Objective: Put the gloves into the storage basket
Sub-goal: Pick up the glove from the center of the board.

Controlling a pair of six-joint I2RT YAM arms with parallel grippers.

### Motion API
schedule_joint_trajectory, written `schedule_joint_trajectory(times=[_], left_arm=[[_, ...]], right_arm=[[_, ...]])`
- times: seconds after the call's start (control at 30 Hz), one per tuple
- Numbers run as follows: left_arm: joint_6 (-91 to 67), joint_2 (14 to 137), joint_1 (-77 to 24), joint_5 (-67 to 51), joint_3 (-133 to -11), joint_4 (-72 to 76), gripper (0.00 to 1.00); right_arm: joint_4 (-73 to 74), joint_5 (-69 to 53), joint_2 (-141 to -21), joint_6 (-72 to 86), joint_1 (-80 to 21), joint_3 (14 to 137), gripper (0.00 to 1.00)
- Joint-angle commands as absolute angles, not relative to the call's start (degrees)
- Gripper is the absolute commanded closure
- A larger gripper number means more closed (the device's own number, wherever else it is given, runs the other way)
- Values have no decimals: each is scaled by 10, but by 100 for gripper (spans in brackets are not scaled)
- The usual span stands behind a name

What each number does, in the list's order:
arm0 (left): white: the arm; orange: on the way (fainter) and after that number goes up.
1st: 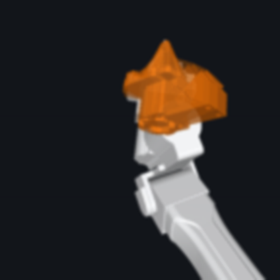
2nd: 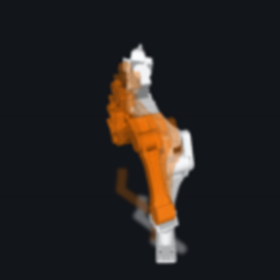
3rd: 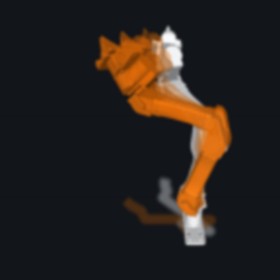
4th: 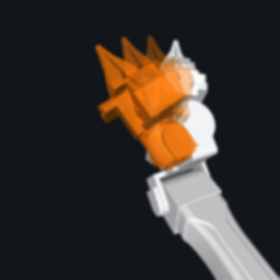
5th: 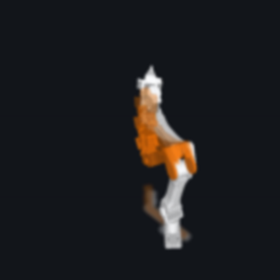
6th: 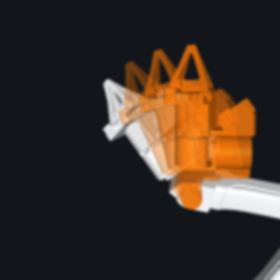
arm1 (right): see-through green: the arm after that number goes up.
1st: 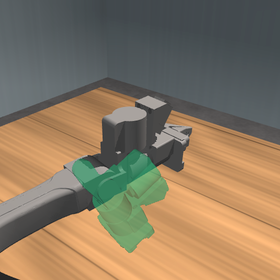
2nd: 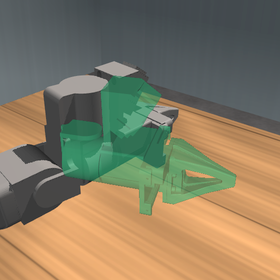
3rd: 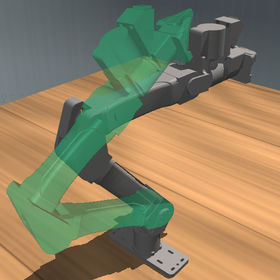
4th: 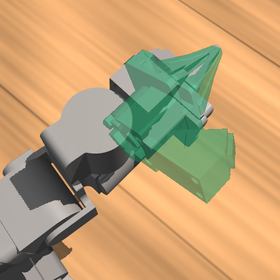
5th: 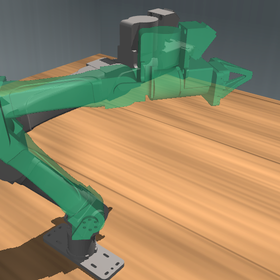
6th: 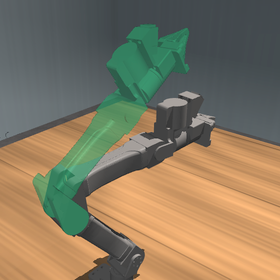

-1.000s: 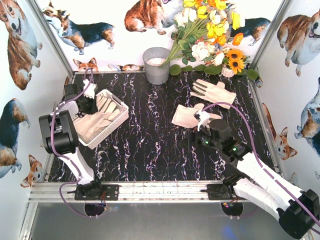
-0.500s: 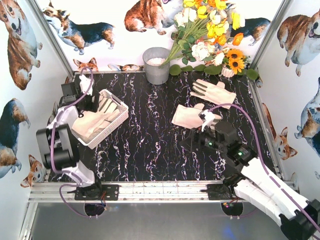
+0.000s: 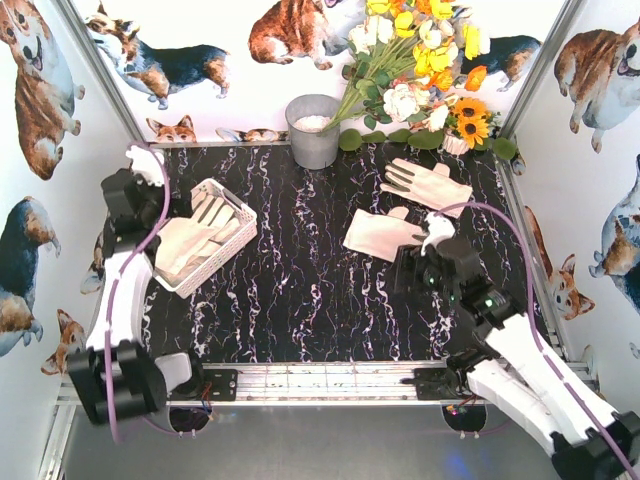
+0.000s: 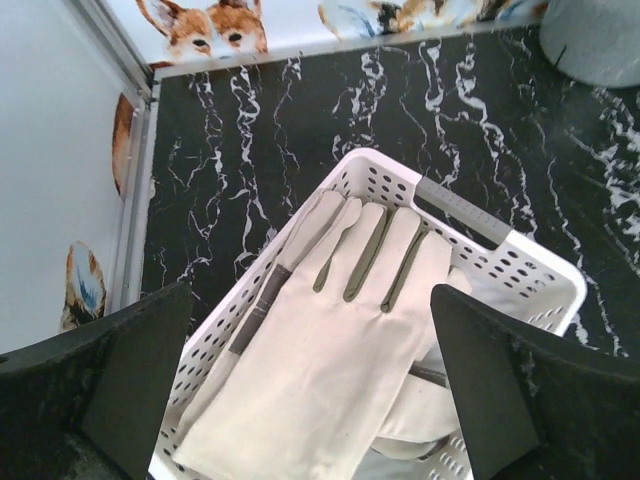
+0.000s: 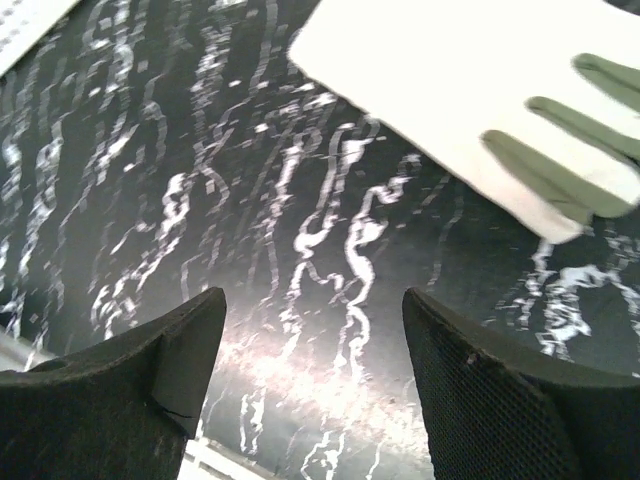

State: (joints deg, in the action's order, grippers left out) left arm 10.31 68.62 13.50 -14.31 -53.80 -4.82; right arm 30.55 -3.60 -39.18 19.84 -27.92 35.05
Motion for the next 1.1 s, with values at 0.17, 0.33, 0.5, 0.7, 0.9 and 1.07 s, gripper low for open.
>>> schedule_joint_trajectory(times=[0.17,0.33,0.5,0.7,0.9,1.07], left_arm=[[31,543,135,-90,-460,-87,0],[34,505,132,-54,-438,-114,0],[35,499,132,-49,-438,-112,0],[32,512,129,-60,-439,-115,0],[39,509,128,-80,-438,-110,0],[45,515,128,-79,-438,-110,0]], right_arm=[[256,-16,-504,168,-160,405,26],[223,16,-590,179,-139,418,27],[225,53,-668,178,-114,436,28],[211,62,-692,203,-58,419,28],[190,5,-735,221,-33,424,33],[201,-15,-772,216,-32,445,35]])
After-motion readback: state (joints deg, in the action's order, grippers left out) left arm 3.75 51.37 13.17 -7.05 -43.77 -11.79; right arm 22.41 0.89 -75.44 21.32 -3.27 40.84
